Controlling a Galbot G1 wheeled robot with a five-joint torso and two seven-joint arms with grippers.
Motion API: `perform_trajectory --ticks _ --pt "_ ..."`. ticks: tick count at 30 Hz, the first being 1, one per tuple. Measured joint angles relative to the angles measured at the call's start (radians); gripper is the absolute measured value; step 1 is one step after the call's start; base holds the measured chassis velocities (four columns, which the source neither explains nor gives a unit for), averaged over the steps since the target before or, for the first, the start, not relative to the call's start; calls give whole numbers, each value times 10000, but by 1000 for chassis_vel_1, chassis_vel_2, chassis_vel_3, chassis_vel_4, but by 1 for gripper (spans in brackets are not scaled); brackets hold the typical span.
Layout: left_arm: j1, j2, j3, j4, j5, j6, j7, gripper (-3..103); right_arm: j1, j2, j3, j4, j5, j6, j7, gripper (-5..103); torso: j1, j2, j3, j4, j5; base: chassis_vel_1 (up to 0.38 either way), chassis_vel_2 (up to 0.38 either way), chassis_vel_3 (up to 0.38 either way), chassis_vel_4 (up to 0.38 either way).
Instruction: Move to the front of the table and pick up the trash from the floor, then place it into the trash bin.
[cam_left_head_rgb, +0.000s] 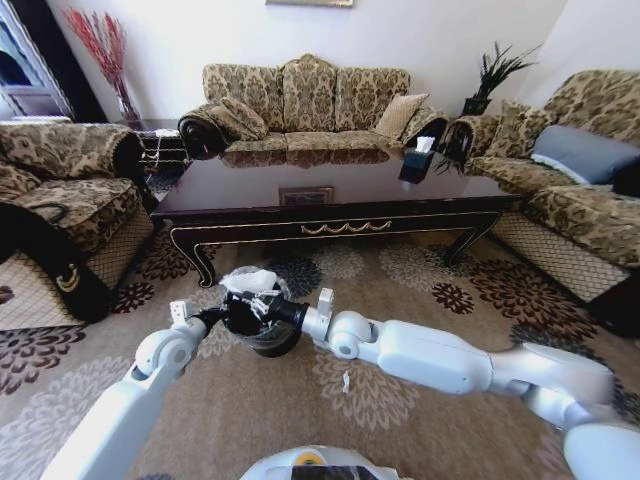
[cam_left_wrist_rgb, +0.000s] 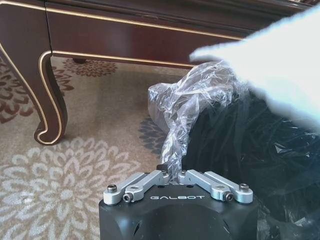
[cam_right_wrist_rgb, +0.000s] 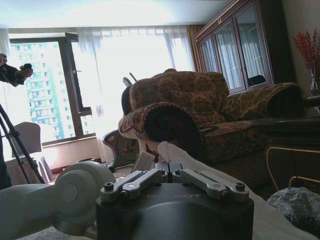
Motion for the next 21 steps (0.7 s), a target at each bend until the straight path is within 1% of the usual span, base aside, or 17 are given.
perform_trajectory --ticks 1,4,11,12,14,18,19,21 --pt "11 -9 -10 0 6 -3 1 3 62 -2 -55 -46 -33 24 -162 0 0 0 0 0 0 0 0 0 0" --pt "43 -23 -31 -6 27 -12 7 3 186 66 -148 -210 -88 45 -284 0 0 0 0 -1 -1 0 0 0 0" --pt "204 -55 -109 -183 43 -13 26 3 285 348 -174 -766 -133 40 -88 0 0 1 0 1 0 0 0 0 0" --pt "262 -53 -146 -234 44 -13 30 3 299 374 -173 -891 -139 9 82 0 0 1 0 0 0 0 0 0 0" --pt "277 -52 -156 -247 45 -13 31 3 300 384 -171 -919 -140 -3 135 0 0 1 0 0 0 0 0 0 0" --pt "397 23 -261 -363 42 -13 49 3 305 532 -38 -1409 -343 -291 1192 0 0 1 0 1 0 0 0 0 0" --pt "397 23 -261 -363 42 -13 49 3 305 532 -38 -1409 -343 -291 1192 0 0 1 0 1 0 0 0 0 0" --pt "425 42 -285 -392 36 -13 52 3 329 617 102 -1699 -454 -338 1440 0 0 1 1 0 0 0 0 0 0"
